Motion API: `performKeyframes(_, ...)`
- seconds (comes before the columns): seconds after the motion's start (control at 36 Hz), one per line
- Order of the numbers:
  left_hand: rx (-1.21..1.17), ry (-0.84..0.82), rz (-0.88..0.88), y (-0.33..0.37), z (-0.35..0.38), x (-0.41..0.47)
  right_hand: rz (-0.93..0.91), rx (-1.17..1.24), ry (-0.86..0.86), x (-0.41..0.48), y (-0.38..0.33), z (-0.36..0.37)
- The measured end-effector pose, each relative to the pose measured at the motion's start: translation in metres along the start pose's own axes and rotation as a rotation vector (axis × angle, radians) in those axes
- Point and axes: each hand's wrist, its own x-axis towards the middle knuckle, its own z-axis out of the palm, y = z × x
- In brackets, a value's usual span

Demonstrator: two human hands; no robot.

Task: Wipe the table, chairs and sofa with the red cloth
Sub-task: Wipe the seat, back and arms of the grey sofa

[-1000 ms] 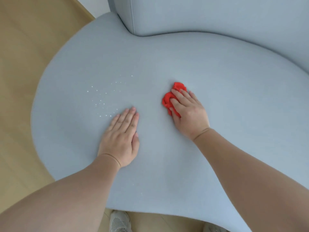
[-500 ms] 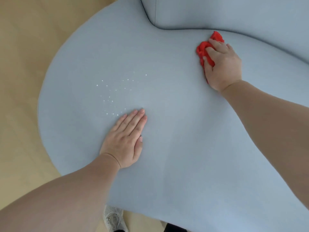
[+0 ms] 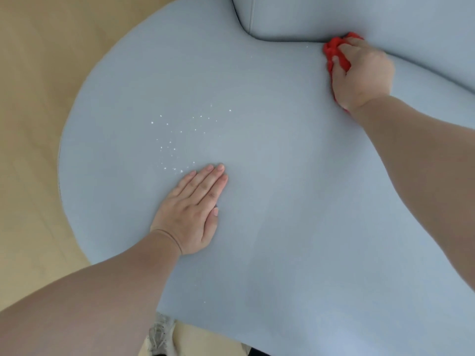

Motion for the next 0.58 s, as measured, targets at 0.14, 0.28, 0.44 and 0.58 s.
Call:
performKeyframes(0.14,-0.004,0.007,0.005,-0.001,0.001,0.000,-0.028,-0.027,-0.030,-0.005,-0.006,-0.005)
performKeyframes(0.28,-0.006,0.009,0.003,0.000,0.000,0.000,-0.123,-0.006,-0.026,-0.027,-0.026,-0.005)
performKeyframes(0.44,-0.004,0.015,0.006,0.000,0.000,0.000,-0.194,0.032,-0.039,-0.050,-0.050,-0.001)
performKeyframes(0.58,0.004,0.008,-0.001,0.001,-0.002,0.000,-0.186,0.049,-0.088,-0.065,-0.067,0.002)
